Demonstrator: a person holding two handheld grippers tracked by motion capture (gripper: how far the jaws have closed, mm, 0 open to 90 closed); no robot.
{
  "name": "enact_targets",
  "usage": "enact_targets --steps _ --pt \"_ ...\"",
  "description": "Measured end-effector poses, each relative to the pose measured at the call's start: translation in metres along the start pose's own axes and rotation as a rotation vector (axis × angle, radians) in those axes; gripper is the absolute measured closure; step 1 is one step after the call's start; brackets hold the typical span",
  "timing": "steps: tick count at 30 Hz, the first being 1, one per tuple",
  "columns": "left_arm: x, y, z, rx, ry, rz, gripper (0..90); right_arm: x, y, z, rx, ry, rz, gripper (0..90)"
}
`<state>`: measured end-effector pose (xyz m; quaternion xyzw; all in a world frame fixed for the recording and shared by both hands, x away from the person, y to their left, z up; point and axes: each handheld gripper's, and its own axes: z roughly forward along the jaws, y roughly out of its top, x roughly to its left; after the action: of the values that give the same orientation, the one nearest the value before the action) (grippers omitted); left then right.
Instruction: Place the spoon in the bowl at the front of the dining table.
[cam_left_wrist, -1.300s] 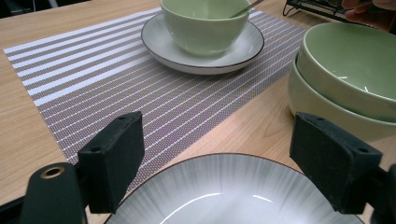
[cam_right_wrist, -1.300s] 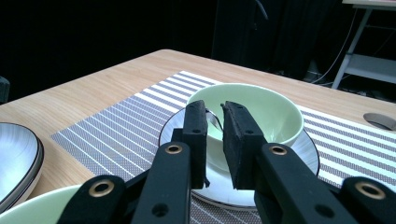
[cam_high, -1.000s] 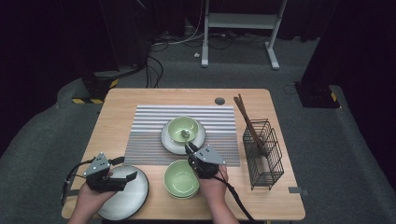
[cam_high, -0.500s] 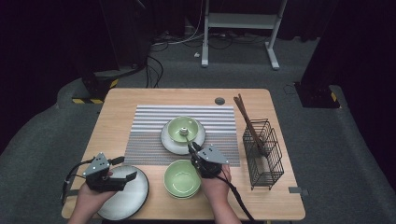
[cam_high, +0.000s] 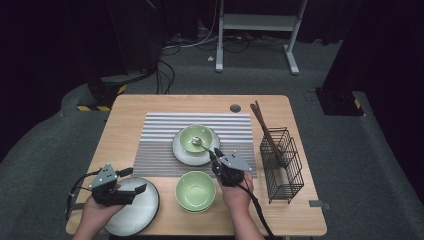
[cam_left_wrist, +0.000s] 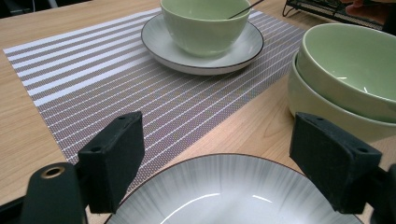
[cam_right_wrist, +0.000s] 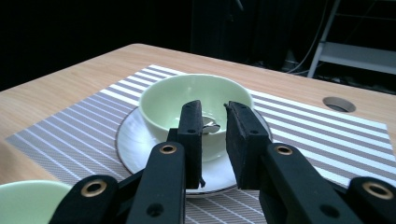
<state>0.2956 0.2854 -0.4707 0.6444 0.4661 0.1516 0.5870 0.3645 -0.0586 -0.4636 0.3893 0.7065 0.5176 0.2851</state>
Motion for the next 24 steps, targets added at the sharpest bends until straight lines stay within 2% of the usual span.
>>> enact_targets --steps 6,13,19,24 --pt "0.001 0.000 0.000 -0.002 0.002 0.000 18.3 -0.010 0.001 0.003 0.010 -0.024 0.018 75.6" --pt "0.000 0.000 0.000 0.004 0.002 0.005 18.4 -0.011 0.000 0.003 0.008 -0.040 0.010 74.6" --pt "-0.001 0.000 0.000 0.003 -0.001 0.003 18.4 -0.019 0.002 0.007 0.015 -0.060 0.022 73.5" --pt "0.000 -0.001 0.000 0.002 -0.001 0.003 18.4 -0.030 0.004 0.013 0.023 -0.096 0.027 72.0"
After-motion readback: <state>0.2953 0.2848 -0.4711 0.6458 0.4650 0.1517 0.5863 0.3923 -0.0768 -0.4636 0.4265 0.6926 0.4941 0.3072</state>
